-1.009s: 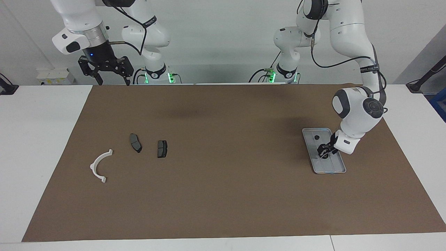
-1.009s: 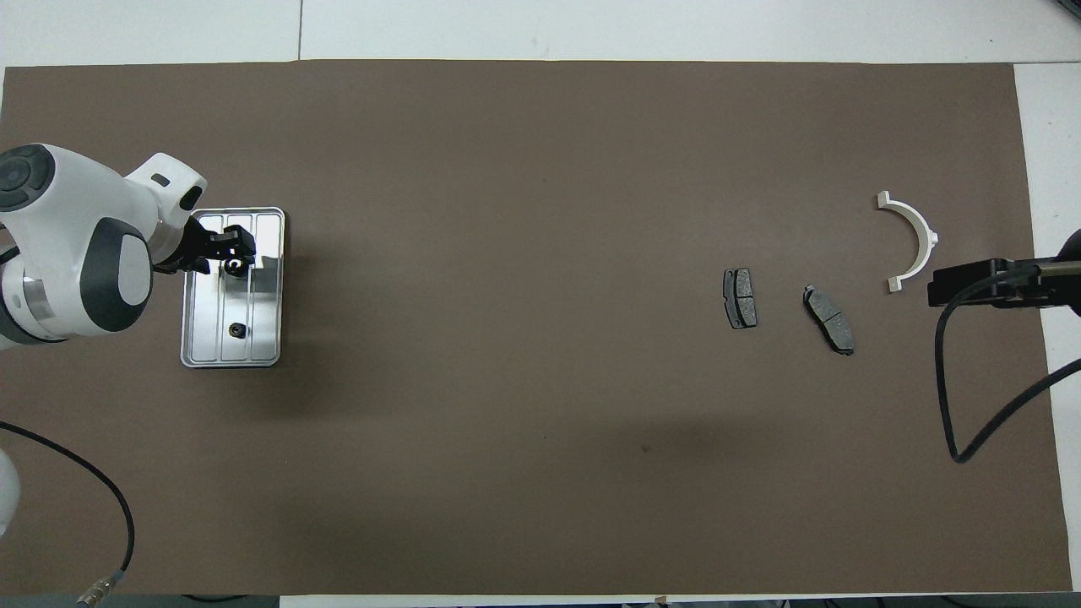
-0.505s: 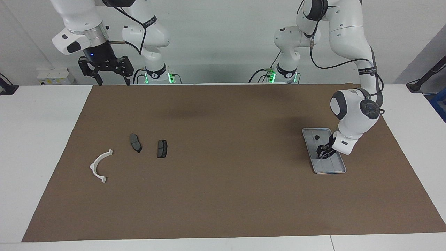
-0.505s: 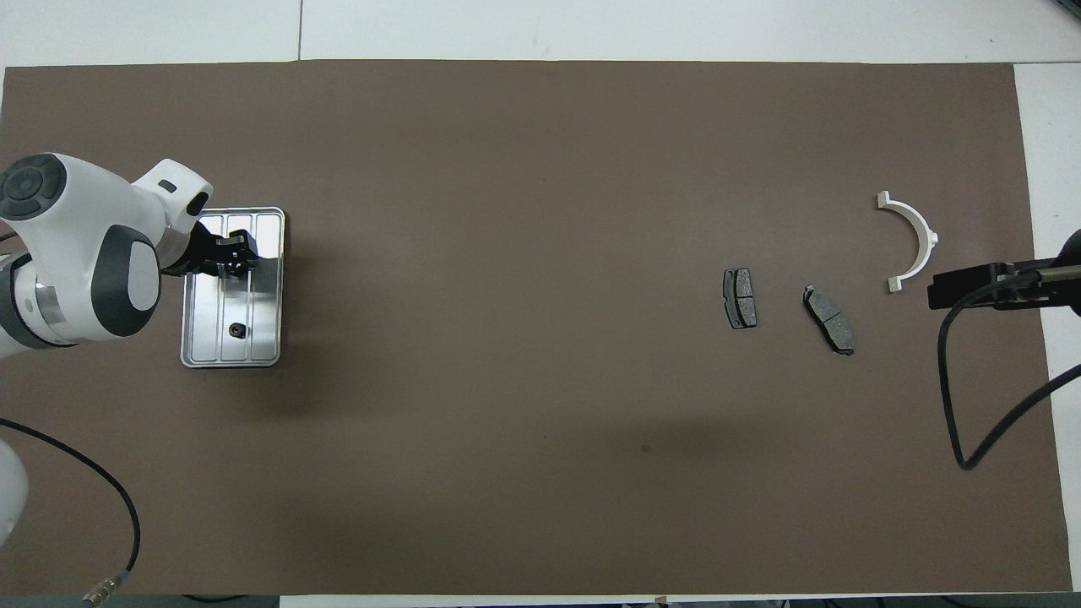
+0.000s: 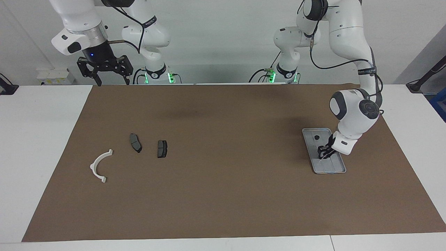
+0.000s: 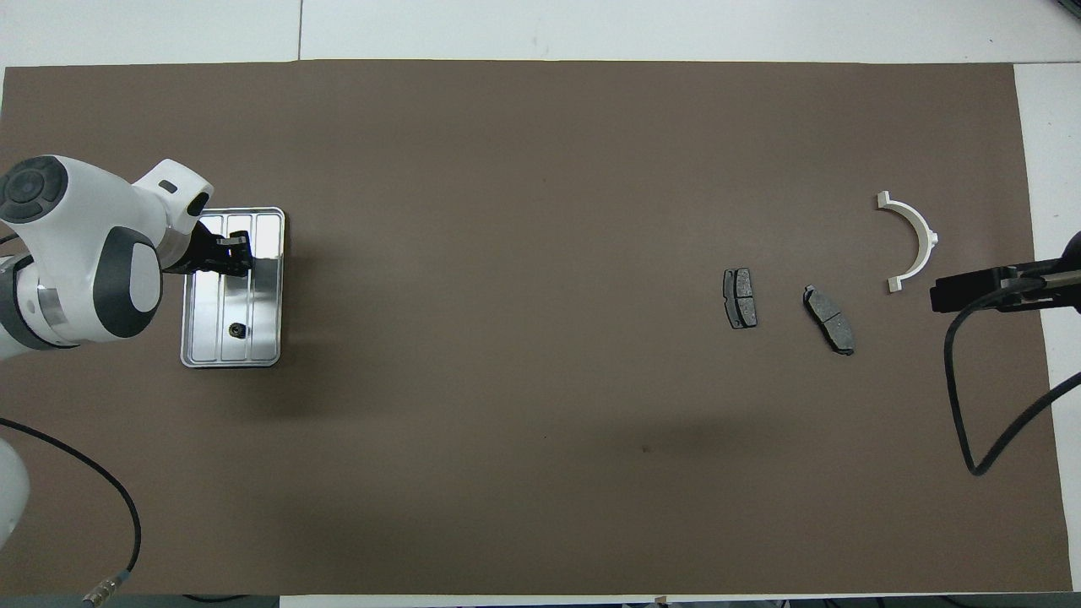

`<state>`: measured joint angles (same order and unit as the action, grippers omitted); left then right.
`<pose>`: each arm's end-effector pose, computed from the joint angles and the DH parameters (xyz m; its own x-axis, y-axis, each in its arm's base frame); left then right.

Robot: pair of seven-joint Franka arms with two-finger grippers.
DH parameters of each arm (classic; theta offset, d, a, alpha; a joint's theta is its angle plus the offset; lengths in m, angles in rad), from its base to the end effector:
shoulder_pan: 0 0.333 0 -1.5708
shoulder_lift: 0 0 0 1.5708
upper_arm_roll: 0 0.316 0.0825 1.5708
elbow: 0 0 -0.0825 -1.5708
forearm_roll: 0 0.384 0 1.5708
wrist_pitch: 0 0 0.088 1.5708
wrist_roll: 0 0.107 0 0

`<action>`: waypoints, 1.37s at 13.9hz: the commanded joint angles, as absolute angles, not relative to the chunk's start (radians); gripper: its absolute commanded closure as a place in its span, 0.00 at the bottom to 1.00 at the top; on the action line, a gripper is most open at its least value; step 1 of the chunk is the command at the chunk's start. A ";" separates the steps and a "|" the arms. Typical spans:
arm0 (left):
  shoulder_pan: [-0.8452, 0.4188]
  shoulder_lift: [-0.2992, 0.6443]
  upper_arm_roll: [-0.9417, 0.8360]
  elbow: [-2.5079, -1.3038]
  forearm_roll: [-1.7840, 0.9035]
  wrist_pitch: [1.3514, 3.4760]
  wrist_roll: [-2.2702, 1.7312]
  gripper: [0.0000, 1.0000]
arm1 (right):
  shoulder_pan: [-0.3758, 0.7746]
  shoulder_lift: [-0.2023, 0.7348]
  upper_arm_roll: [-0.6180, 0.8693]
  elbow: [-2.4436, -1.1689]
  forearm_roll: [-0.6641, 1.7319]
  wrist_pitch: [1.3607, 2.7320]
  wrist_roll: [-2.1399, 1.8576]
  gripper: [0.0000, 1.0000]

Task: Place bearing gear from tray to pile
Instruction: 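Carry the gear with the left gripper to mid-table and release it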

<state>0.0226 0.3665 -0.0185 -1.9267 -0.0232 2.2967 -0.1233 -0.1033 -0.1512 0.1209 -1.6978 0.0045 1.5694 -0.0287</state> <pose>0.6213 0.0026 0.2998 0.9896 0.1435 0.0003 0.1435 -0.9894 0.0243 0.5064 0.0144 0.6440 0.9987 0.0453 0.0213 0.0450 -0.9989 0.0143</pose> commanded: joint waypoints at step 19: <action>-0.548 0.443 -0.020 -1.782 -0.025 2.241 -1.006 0.90 | -0.074 -0.181 0.126 -1.761 0.029 1.571 0.103 0.00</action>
<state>-0.5337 0.4813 -0.0380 -1.7263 -0.0275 2.2103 -0.9938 -0.0793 -0.1517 0.1248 -1.7282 0.0084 1.5694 0.0487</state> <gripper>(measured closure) 0.656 0.000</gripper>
